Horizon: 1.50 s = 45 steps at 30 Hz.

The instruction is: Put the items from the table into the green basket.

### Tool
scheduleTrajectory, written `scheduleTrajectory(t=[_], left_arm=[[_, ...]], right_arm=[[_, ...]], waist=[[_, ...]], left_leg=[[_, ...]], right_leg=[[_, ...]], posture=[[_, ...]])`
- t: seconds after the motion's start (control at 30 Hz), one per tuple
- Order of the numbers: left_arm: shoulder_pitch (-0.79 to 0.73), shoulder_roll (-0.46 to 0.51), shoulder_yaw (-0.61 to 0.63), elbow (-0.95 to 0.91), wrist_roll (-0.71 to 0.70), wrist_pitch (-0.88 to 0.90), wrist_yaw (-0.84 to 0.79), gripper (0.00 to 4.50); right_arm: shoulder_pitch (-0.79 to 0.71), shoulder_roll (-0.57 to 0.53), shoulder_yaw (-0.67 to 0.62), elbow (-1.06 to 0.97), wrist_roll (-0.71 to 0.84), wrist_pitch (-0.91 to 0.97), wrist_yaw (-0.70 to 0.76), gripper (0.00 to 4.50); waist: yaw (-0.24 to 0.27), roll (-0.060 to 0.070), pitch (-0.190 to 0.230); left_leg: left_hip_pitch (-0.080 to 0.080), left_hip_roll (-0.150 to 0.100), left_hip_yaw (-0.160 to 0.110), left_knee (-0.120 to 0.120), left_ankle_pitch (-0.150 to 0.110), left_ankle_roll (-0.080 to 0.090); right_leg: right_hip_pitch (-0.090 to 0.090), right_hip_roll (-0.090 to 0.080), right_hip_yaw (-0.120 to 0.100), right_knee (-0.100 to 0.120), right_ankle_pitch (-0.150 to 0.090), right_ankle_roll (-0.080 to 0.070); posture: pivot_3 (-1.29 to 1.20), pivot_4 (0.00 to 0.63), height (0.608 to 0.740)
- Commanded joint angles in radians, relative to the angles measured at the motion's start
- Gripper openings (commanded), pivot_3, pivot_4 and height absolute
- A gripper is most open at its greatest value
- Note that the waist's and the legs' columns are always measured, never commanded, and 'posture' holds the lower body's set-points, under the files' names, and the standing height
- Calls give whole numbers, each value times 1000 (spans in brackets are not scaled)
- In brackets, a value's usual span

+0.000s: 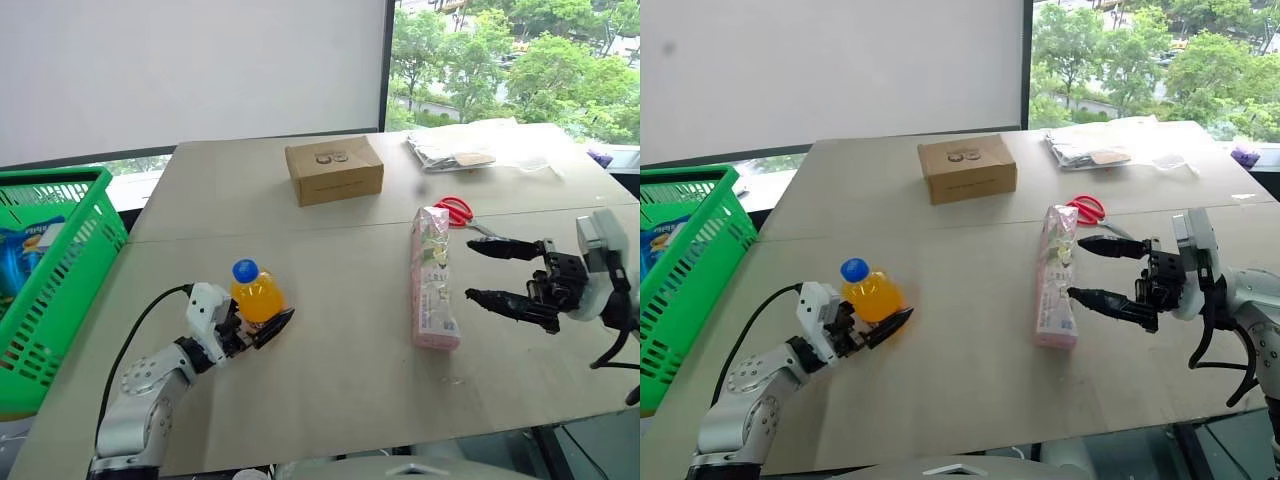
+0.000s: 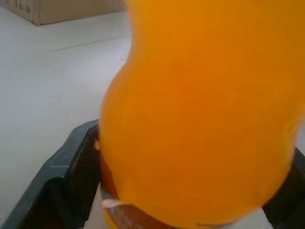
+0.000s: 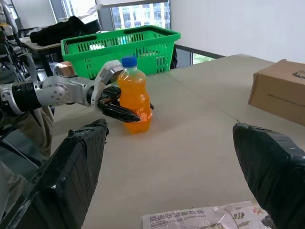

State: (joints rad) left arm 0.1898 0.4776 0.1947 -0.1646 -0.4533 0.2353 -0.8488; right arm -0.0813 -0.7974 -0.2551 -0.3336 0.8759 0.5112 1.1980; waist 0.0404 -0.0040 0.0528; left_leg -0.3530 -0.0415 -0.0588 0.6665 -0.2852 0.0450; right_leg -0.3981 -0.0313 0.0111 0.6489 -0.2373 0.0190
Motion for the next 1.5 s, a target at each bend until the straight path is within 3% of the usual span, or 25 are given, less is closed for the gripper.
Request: scheduleTrajectory(t=[0.03,0.17,0.23,0.4,0.47,0.57,0.8,0.9,1.03,1.1,1.17,1.37,1.5], left_arm=[[-10,3,0,-19,-2,-31,-3,3119],[-22,-5,19,-37,22,-73,36,3119],[-77,-26,70,-56,19,-75,130,3119],[-321,-2,297,11,41,-51,475,3119],[-403,25,392,46,-15,6,558,3119],[-462,148,529,111,5,45,637,3119],[-433,408,691,313,111,48,688,3119],[-372,481,717,412,158,13,648,3119],[-381,498,764,509,148,3,679,3119],[-399,468,779,526,108,32,686,4125],[-377,447,739,505,104,62,654,4450],[-400,416,687,478,107,78,671,4450],[-454,377,574,372,75,91,618,4450]], right_arm=[[-16,-1,-30,-9,10,-15,9,4500],[-35,0,-13,-5,11,-7,13,4500],[-49,-1,1,-7,16,4,19,4500],[-152,19,40,19,39,37,26,4500],[-203,34,61,41,37,40,34,4500],[-306,81,80,80,64,59,21,4500],[-411,130,69,127,76,68,27,4500],[-424,136,70,121,81,68,36,4500],[-429,146,78,114,77,70,29,4500],[-424,152,83,106,72,71,24,4500],[-423,153,87,97,68,74,15,4500],[-433,154,82,72,75,100,-34,4500],[-429,148,78,73,65,102,-50,4500]], waist=[[0,0,0],[2,0,0],[5,0,0],[24,-7,0],[24,-8,0],[24,-8,-1],[58,-17,-3],[68,-17,-4],[88,-19,-5],[91,-22,-7],[94,-26,-10],[93,-26,-12],[92,-27,-13]], left_leg=[[-1,0,0,0,0,0],[-4,0,0,0,0,0],[-7,0,0,1,0,0],[-12,0,-1,3,1,-1],[-11,1,-1,2,1,-1],[-11,1,1,1,0,-2],[-15,0,-2,0,-3,-4],[-16,0,-2,0,-5,-4],[-16,-1,-2,0,-7,-8],[-16,0,-3,0,-7,-8],[-16,0,-3,0,-7,-8],[-16,0,-3,0,-7,-8],[-16,0,-3,0,-7,-8]], right_leg=[[0,0,0,0,0,0],[-4,0,0,0,3,-2],[-7,0,0,0,5,0],[-12,2,-1,3,8,-1],[-13,3,0,4,8,-1],[-14,3,2,4,8,-1],[-16,2,-1,1,8,-2],[-16,2,-2,-1,8,-2],[-16,1,-2,-1,8,-2],[-16,1,-3,-1,8,-2],[-16,0,-3,-1,8,-3],[-16,-1,-3,0,9,-2],[-16,0,-3,0,9,-3]], posture=[[2,0,740],[31,0,740],[40,0,740],[99,0,740],[99,0,740],[126,0,740],[163,0,740],[169,0,740],[170,0,740],[167,0,740],[162,0,740],[153,0,740],[137,0,740]])
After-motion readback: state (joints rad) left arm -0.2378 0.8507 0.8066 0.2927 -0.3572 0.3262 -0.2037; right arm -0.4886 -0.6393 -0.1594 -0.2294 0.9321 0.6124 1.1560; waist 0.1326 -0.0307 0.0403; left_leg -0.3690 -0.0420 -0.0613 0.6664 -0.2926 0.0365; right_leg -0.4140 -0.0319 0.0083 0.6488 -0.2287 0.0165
